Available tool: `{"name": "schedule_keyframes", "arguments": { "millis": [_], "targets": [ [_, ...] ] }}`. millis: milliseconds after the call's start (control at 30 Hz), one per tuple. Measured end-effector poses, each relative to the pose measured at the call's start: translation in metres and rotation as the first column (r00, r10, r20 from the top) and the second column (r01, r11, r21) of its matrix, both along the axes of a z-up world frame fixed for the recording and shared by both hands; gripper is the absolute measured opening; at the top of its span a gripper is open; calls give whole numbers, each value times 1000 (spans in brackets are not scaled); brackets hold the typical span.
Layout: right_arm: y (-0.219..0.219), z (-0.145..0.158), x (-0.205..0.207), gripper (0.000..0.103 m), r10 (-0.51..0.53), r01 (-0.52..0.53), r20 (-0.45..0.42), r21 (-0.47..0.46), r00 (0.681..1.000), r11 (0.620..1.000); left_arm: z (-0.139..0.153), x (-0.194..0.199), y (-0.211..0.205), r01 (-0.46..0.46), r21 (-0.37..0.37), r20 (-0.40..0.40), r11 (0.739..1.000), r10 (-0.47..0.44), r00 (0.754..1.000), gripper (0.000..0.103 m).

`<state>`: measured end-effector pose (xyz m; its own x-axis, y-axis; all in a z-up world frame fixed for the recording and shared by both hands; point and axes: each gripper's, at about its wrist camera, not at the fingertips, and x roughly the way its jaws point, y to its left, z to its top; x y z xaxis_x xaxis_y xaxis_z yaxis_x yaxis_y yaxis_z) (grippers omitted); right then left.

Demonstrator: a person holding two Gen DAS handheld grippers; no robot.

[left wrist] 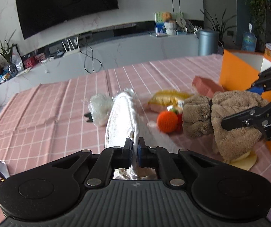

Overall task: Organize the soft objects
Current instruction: 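Carry the brown towel and white cloth into the orange box with both grippers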

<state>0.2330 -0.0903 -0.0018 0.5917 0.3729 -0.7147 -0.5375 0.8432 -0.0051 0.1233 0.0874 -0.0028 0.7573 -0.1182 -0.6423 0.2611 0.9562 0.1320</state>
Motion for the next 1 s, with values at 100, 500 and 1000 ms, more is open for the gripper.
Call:
{"name": "schedule_keyframes", "arguments": {
  "millis": [100,500,1000],
  "targets": [
    [-9,13,-8,47,-21,20,24,32,1000,999,20,-8,-7,-3,-17,44,1000,4,999,6],
    [-80,74,-54,47,-181,175,194,48,964,983,80,-27,-83,145,-120,170,982,-123,978,6],
    [-200,49,-85,48,-434,443,107,-90,895,892,66,14,-231,424,-405,-1,810,-464,886,6]
  ]
}}
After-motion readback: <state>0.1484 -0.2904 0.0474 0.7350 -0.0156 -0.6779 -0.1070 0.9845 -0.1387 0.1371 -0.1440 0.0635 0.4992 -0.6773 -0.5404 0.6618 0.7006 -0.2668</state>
